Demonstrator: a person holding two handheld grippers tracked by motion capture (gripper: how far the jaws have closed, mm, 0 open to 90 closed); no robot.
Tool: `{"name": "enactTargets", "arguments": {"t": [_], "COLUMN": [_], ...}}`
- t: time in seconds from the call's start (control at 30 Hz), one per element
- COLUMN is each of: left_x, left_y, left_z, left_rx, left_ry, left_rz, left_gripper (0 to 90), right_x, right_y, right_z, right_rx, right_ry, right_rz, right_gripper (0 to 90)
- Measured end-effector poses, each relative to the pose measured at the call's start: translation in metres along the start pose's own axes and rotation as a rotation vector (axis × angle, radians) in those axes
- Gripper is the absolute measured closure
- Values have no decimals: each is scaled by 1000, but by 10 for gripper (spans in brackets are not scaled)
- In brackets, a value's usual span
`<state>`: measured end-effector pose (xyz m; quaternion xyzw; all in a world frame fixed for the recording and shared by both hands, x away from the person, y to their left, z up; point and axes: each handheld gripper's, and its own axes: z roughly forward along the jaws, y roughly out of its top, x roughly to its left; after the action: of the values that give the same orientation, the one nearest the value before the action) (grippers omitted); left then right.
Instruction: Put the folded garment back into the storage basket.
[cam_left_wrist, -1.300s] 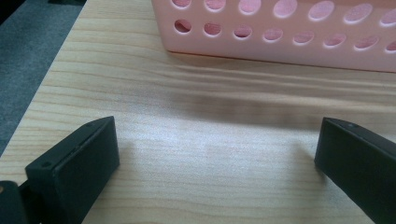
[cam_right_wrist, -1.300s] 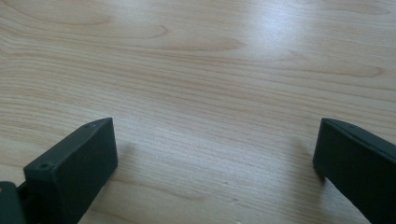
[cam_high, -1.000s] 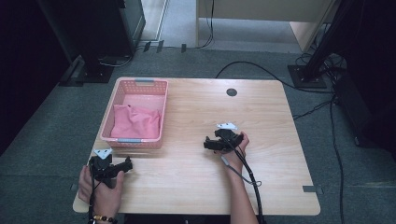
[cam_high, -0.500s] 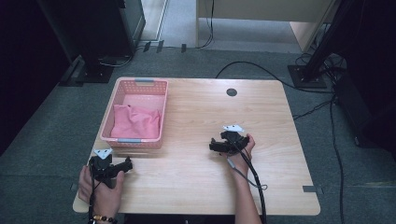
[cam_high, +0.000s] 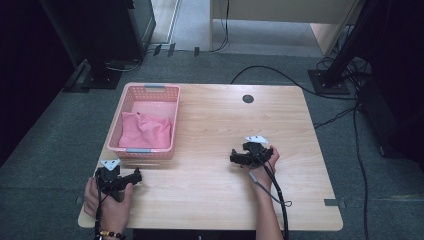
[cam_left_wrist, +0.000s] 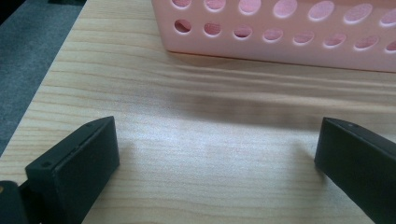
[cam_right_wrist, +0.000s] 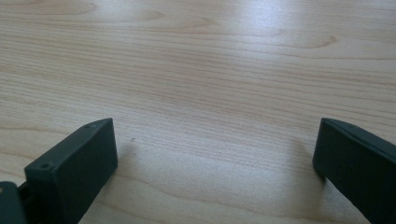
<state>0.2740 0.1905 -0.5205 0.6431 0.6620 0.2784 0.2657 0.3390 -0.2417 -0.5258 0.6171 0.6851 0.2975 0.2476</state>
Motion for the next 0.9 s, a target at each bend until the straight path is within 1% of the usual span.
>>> {"name": "enactTargets", "arguments": {"t": [0.63,0.9], "left_x": [0,0], "left_y": [0,0], "left_z": [0,0], "left_rx": [0,1], "left_ry": [0,0], "left_rz": [1,1], "left_gripper": [0,0], "right_x": [-18,-28], "right_y": [-6,-10], "right_z": [-7,-11], "right_rx": [-1,-3], "right_ry": [-27,-38], "right_rz": [26,37], "right_gripper": [1,1]}}
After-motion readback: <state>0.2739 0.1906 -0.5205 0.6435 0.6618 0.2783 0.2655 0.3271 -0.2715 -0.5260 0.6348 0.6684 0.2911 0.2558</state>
